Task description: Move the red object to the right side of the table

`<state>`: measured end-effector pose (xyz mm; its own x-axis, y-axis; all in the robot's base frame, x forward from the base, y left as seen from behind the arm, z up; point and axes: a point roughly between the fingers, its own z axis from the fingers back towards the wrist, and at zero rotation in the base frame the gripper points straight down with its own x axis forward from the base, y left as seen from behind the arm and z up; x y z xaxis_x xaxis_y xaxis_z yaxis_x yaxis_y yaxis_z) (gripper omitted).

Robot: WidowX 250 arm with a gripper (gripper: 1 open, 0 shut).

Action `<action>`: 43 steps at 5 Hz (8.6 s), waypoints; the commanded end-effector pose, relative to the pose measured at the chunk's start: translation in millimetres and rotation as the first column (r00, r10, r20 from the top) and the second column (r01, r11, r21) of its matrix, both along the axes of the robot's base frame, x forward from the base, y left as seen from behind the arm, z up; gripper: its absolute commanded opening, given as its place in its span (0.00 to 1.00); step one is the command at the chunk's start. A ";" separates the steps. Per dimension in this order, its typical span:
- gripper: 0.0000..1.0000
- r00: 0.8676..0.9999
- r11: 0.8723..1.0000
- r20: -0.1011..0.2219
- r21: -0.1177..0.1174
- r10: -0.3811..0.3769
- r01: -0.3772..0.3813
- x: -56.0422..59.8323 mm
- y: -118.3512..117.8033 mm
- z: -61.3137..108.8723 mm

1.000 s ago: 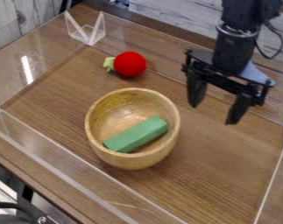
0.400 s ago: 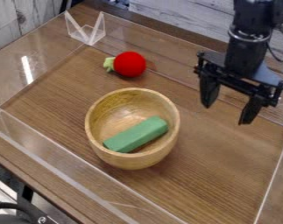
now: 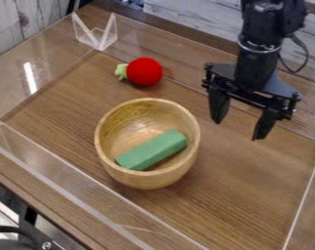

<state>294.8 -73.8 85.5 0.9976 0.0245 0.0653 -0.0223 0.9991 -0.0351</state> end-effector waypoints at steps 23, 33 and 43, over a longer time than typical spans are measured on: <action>0.00 0.188 0.176 -0.108 0.108 -0.976 0.978 76.6 189.3 21.7; 0.00 -0.364 -0.380 -0.177 0.065 -0.914 0.923 54.7 136.4 23.8; 0.00 -0.046 -0.058 -0.092 0.134 -0.995 0.989 39.3 -28.1 -19.8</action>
